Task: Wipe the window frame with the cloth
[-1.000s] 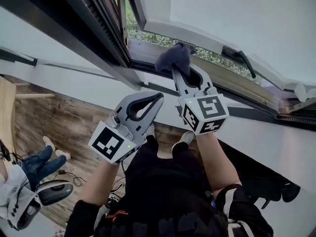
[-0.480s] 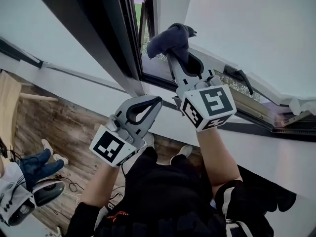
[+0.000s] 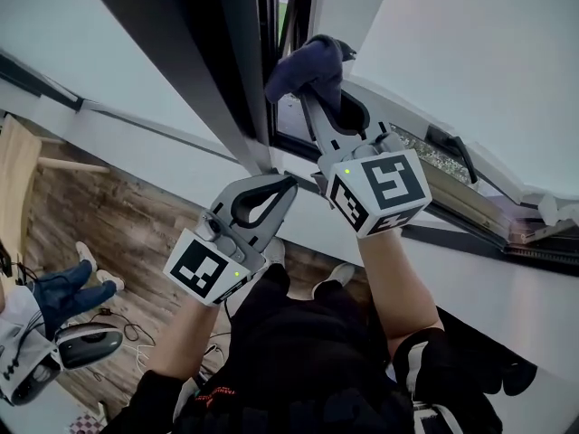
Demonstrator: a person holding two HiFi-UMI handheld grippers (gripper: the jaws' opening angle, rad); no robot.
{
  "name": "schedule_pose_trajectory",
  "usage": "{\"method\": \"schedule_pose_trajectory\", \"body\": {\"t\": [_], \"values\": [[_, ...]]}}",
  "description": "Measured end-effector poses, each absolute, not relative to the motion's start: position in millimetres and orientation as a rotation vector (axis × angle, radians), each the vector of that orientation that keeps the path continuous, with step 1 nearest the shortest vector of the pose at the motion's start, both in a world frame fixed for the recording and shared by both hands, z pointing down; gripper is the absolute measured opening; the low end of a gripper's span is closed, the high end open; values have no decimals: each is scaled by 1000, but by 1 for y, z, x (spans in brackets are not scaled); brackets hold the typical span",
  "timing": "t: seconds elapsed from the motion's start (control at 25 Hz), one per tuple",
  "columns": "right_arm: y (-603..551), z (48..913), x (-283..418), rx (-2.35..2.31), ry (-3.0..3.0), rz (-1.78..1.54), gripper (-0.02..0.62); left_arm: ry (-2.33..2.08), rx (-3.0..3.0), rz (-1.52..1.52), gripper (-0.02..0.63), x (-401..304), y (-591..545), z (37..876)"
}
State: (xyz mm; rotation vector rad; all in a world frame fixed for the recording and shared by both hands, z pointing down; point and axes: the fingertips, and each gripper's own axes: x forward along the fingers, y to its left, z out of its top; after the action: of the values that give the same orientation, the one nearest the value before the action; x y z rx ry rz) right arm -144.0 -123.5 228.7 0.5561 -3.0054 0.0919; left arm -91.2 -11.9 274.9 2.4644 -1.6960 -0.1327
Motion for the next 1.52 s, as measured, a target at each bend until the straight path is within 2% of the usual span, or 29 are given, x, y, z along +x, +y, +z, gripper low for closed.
{"method": "schedule_pose_trajectory", "body": {"t": [1.52], "values": [[-115, 374, -154, 534, -2784, 270, 55, -1642, 2309, -127, 18, -113, 1, 360]]}}
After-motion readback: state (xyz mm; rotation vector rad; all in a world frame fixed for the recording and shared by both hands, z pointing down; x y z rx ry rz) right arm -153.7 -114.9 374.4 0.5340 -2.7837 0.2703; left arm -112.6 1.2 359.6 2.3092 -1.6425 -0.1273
